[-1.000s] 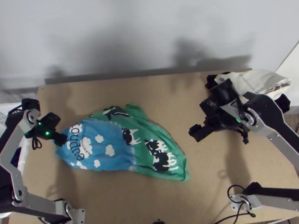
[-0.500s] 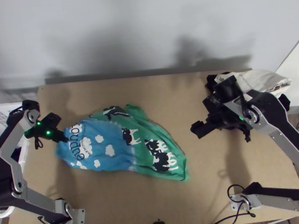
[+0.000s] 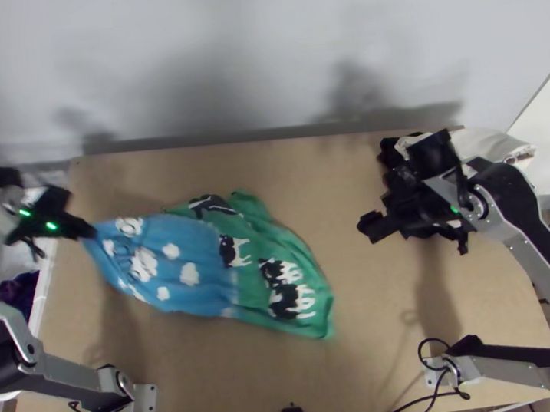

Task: Fold the t-shirt

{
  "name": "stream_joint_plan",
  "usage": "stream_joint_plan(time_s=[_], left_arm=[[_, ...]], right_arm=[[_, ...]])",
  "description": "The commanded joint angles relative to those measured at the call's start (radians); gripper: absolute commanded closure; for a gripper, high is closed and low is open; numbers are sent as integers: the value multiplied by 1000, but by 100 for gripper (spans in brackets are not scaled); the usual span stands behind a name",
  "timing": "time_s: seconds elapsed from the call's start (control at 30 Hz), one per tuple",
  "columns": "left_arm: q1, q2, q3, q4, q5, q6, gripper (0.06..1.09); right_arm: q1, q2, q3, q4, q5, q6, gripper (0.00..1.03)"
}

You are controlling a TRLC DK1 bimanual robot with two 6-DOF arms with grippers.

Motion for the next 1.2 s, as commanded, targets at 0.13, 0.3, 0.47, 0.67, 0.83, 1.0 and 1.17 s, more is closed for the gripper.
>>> stream_joint_plan(time_s=[0.13, 0.3, 0.47, 0.67, 0.83, 1.0, 1.17], left_arm=[[45, -5, 751, -216, 158, -193, 104], [-124, -84, 873, -76, 152, -303, 105], [-481, -141, 854, 8, 51, -354, 104], [-989, -166, 783, -15, -50, -360, 104], [-1322, -169, 636, -16, -87, -371, 104], [-1518, -92, 571, 22, -86, -406, 102], [-1644, -8, 432, 111, -47, -435, 92]], right_arm=[[-117, -13, 51, 0, 0, 9, 5], [-227, -40, 51, 2, 0, 30, 5], [-326, -94, 9, 3, 0, 35, 5], [-418, -197, -81, 3, 0, 37, 5], [-478, -298, -152, 2, 0, 53, 5], [-594, -382, -187, -4, 2, 46, 5], [-706, -419, -212, -4, 2, 15, 5]])
